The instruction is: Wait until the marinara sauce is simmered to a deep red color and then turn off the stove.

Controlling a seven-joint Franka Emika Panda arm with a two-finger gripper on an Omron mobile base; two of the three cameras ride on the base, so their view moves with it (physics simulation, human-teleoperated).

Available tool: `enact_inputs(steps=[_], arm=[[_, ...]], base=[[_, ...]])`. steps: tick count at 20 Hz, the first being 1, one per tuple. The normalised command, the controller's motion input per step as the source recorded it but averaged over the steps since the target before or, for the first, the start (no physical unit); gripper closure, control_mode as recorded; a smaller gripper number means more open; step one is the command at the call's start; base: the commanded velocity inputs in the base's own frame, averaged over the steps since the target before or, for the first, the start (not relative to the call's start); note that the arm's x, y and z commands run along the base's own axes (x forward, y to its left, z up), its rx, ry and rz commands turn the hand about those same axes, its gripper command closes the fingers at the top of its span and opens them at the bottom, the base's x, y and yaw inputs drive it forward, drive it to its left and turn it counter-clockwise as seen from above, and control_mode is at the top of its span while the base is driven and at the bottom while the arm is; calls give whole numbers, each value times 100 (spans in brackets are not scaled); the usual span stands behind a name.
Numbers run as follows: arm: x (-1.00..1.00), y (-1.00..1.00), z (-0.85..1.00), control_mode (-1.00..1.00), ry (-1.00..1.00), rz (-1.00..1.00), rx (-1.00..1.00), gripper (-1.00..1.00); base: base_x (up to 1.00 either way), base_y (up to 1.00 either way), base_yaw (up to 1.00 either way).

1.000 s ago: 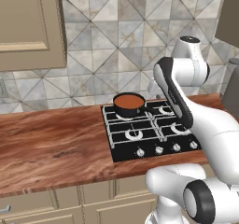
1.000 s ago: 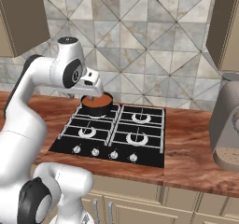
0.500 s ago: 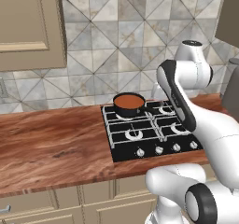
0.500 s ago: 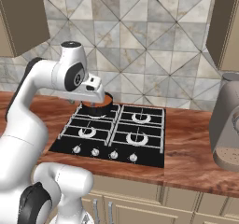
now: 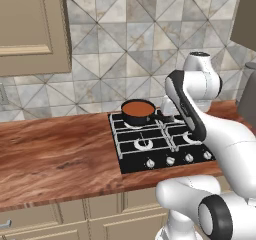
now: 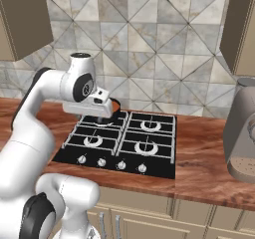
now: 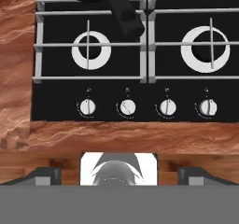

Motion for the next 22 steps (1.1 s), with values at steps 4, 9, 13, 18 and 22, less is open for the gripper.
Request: enact_inputs(steps=[4,9,13,18,22], arm=[[8,-2,-40,-100,7,0,0,-100],[3,-2,-35,-100,7,0,0,-100],[6,-1,-33,-100,11,0,0,-100],[19,-8,-36,-100,7,0,0,-100],[7,-13,-31,-100,8,0,2,-100]], base=[[0,0,0],[0,0,0],[0,0,0],[0,0,0],[0,0,0]])
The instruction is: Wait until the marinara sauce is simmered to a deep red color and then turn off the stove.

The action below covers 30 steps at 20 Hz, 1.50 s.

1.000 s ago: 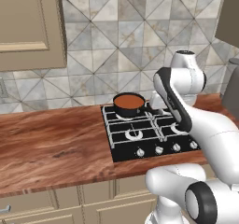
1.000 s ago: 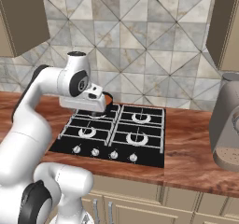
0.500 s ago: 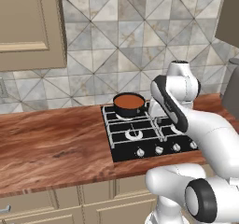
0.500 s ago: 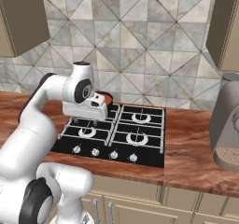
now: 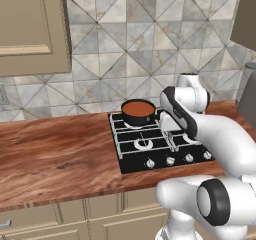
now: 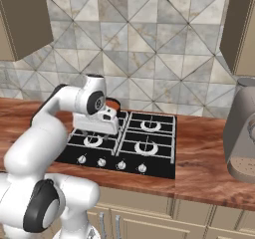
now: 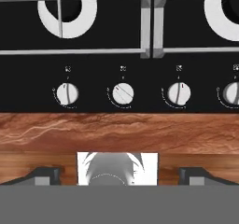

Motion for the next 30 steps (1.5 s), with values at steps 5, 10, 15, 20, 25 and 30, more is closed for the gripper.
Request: enact_inputs(steps=[5,10,15,20,25,30], arm=[[0,-6,-30,-100,6,0,1,-100],[1,0,-41,-100,5,0,0,-100],[2,0,-35,-100,5,0,0,-100],[4,0,-30,-100,5,0,0,-100],[0,0,-17,-100,1,0,0,-100],[0,0,-1,-100,0,12,0,-100]], base=[[0,0,0],[0,0,0],[0,0,0],[0,0,0],[0,0,0],[0,0,0]])
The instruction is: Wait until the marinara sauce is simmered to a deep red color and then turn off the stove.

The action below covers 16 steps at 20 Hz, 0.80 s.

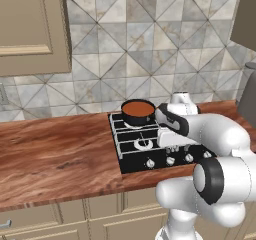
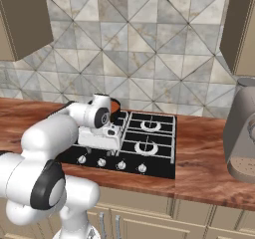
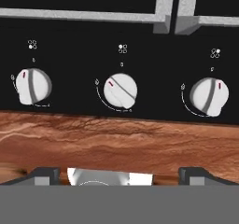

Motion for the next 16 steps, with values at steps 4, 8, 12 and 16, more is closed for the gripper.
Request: enact_inputs(steps=[4,8,12,16], arm=[[0,0,0,-100,0,18,0,-100],[0,0,0,-100,0,23,0,-100],[0,0,-7,-100,0,25,5,-100],[0,0,-16,-100,0,19,15,-100]], base=[[0,0,0],[0,0,0],[0,0,0],[0,0,0]])
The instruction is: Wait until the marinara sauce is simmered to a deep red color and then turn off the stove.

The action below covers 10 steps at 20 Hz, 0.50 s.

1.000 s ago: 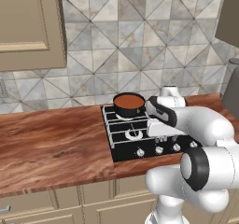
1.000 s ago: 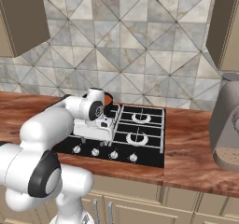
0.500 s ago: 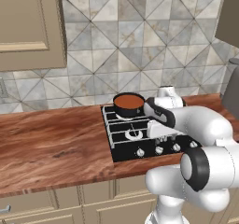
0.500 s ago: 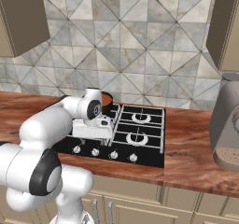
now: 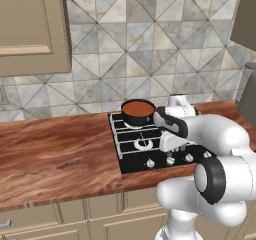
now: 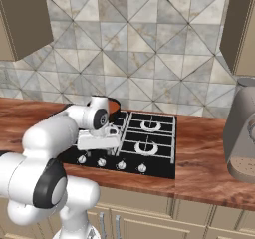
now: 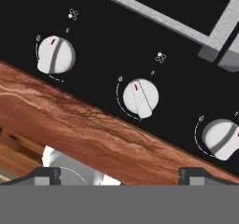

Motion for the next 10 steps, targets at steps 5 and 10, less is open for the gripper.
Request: enact_inputs(steps=[5,10], arm=[[0,0,-12,-100,-5,15,12,-100],[0,0,0,-100,-1,23,2,-100]], base=[[0,0,0],[0,0,0]])
